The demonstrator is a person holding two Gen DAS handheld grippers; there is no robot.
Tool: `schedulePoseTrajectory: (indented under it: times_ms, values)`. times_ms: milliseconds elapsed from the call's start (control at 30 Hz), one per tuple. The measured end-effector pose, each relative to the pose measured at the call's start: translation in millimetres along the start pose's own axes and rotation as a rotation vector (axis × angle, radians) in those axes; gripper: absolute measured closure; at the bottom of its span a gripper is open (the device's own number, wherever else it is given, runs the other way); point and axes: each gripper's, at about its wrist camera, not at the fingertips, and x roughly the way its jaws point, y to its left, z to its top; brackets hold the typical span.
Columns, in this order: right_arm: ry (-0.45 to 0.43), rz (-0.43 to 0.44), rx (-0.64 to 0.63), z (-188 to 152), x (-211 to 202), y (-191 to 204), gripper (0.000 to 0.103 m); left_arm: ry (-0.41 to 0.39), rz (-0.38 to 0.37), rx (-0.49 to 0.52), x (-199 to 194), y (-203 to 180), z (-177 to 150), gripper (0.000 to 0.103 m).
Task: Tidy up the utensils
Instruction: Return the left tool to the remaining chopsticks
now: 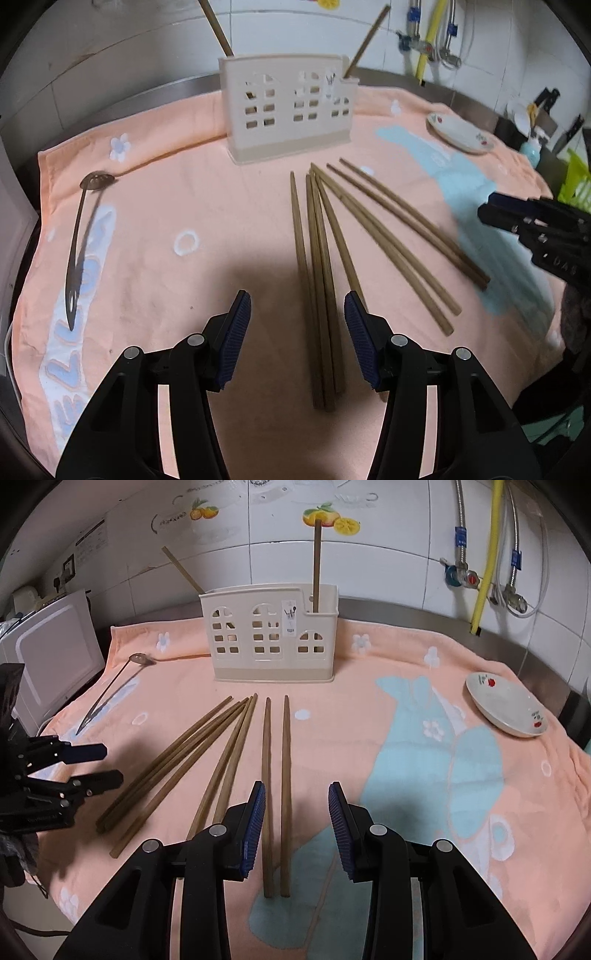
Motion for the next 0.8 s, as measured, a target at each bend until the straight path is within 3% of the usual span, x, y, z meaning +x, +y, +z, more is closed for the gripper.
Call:
schedulePoseTrajectory:
  times_ms: [200, 667, 800]
  values:
    - [0.011, 0.003, 0.011, -3.3, 3.7, -3.1, 0.068, 0.009, -0.004, -0.023, 4.3, 2.2, -0.6, 0.051]
    - [0.032, 0.008, 0.028, -6.9, 12.0, -6.2, 0.068, 0.054, -0.026, -0.052, 15.1, 6.8, -2.2, 0.084]
    - [0.038, 0.009, 0.03, -7.4, 13.8, -6.8, 0.068, 0.06, -0.034, -0.044, 16.9, 5.1, -2.7, 0.086]
